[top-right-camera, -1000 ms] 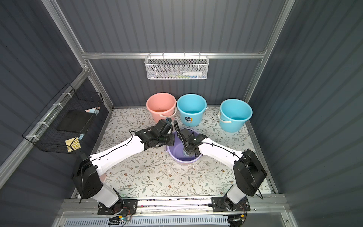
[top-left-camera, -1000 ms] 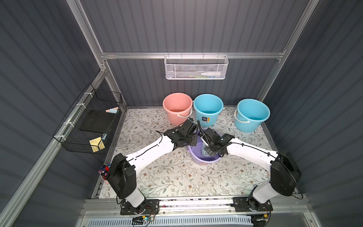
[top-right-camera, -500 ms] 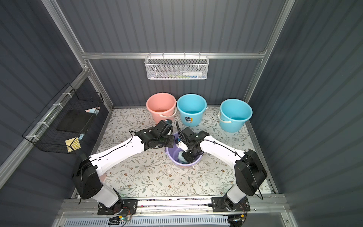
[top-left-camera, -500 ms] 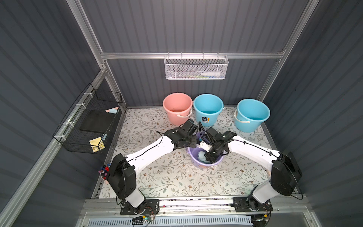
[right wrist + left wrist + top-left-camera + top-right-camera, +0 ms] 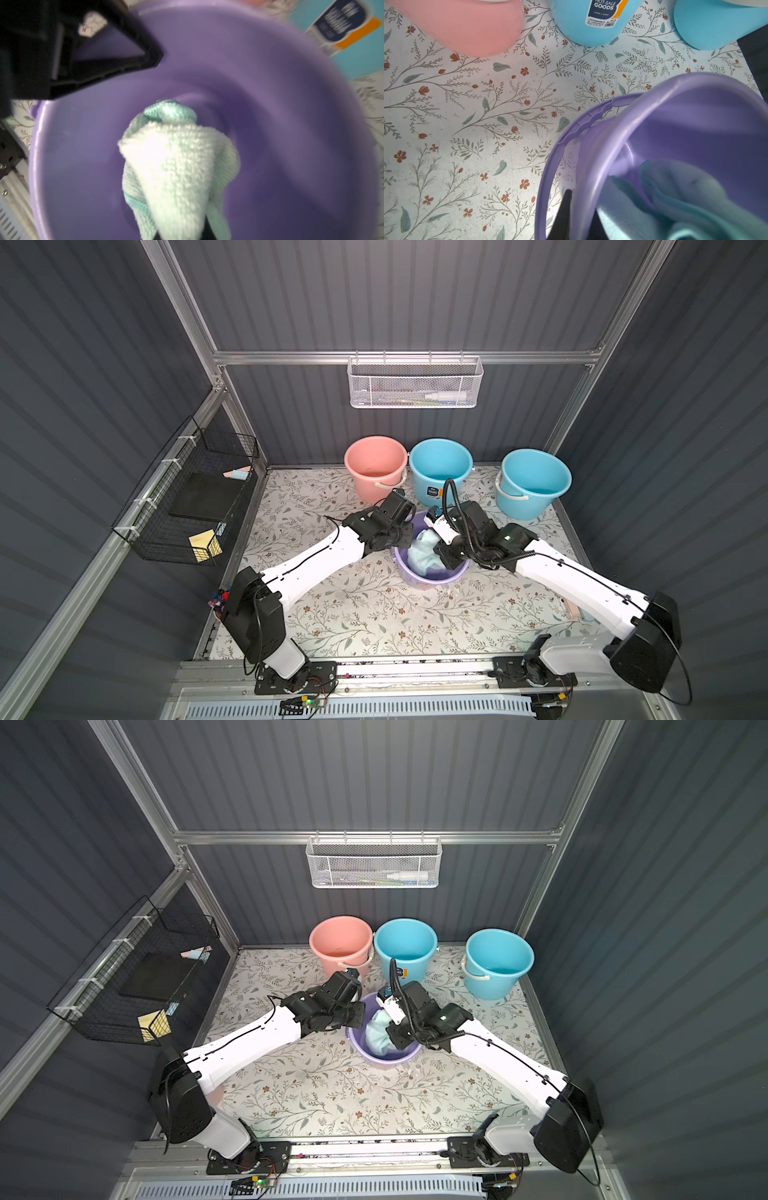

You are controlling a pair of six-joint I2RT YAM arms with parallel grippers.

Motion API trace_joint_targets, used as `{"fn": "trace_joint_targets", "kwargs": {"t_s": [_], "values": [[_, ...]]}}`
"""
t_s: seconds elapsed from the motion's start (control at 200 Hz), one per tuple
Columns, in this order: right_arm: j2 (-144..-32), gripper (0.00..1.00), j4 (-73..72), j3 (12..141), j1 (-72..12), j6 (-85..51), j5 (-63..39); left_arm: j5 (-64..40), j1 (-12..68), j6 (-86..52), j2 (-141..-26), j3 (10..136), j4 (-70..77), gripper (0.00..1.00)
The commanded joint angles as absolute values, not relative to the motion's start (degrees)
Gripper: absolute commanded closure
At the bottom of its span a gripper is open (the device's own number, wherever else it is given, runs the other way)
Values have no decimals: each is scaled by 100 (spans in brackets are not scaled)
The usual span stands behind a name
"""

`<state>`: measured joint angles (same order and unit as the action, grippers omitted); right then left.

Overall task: Wipe the inside of the bucket with a cloth
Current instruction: Wipe the dirt from the inside of the bucket.

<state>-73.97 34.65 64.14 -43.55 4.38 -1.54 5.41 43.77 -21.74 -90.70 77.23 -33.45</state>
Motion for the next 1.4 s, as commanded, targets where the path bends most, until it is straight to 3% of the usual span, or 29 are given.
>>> {"fn": "trace_joint_targets", "kwargs": {"t_s": [0.0,0.255,0.485,0.665,1.071,1.396], "values": [[-6996,100,2872,6211,-4370,935,431,507,4342,-2033,-8790,7688,-3209,100],[-6291,100,1294,5462,-4420,3447,17,182,4342,-1900,-8739,7632,-3199,100],[-6524,100,766,5289,-4457,5646,816,-131,4342,-1711,-8632,7559,-3210,100],[-6643,100,263,4908,-4459,7185,858,-184,4342,-1530,-8573,7540,-3226,100],[-7486,100,242,4788,-4516,8122,849,-330,4342,-1284,-8477,7488,-3224,100],[-8570,100,1086,5292,-4753,7887,992,-360,4342,-1189,-8525,7510,-3228,100]]}}
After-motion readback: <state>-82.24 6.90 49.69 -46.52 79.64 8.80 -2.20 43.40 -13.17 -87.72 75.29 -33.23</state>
